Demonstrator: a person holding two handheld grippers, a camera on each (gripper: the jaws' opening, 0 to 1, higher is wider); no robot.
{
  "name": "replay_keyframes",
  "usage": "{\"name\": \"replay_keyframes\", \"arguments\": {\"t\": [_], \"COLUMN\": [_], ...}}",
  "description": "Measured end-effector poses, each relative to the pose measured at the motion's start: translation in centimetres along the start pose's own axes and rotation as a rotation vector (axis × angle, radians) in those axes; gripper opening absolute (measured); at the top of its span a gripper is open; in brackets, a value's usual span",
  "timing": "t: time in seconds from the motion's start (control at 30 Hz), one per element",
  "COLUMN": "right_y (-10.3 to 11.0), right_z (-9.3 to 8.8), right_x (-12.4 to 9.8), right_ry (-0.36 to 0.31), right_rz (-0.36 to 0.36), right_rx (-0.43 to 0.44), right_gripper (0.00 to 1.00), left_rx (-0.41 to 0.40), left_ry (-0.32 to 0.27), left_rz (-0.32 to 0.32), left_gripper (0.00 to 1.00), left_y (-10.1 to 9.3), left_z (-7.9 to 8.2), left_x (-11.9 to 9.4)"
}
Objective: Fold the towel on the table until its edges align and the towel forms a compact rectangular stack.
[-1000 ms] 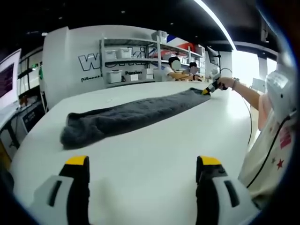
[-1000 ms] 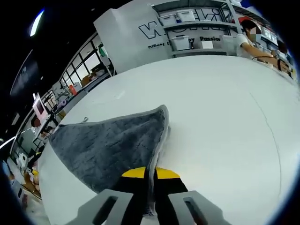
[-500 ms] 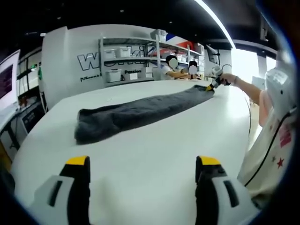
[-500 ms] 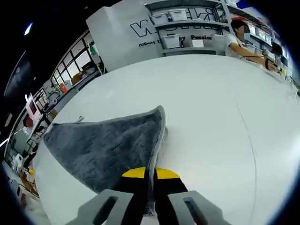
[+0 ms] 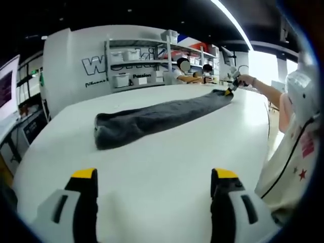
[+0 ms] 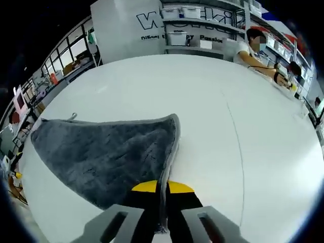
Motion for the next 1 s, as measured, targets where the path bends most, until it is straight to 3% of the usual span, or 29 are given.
{"name": "replay_keyframes", "arguments": {"t": [0.33, 0.53, 1.0], "right_y": [-2.0, -0.6, 10.4], "right_z": [2.6, 4.9, 11.4], "right_x": [-1.1, -4.1, -8.9], "right_ry": [0.012, -0.023, -0.122], "right_rz": [-0.067, -0.091, -0.050], "right_rx": [-0.076, -0.133, -0.367], "right_gripper": [0.04, 0.04, 0.03], "left_rx": [-0.010, -0.024, -0.027], "left_ry": [-0.001, -0.004, 0.000], "left_rz": [0.002, -0.003, -0.022], "left_gripper": [0.97, 0.97, 0.97], "left_y": [0.1, 0.3, 0.0], "left_z": [-0.3, -0.5, -1.3], "left_x": [-0.2, -0.2, -0.6]}}
Point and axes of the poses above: the point that each gripper's makers call its tool centre point, and the gripper's own axes: x roughly forward along the fingers, y roughly to its left, z roughly out of its top, the point moved 5 cm from there along -x, roughly backward along the fingers, and after that the axes turned 7 degrees about y, right-handed, at the moved point
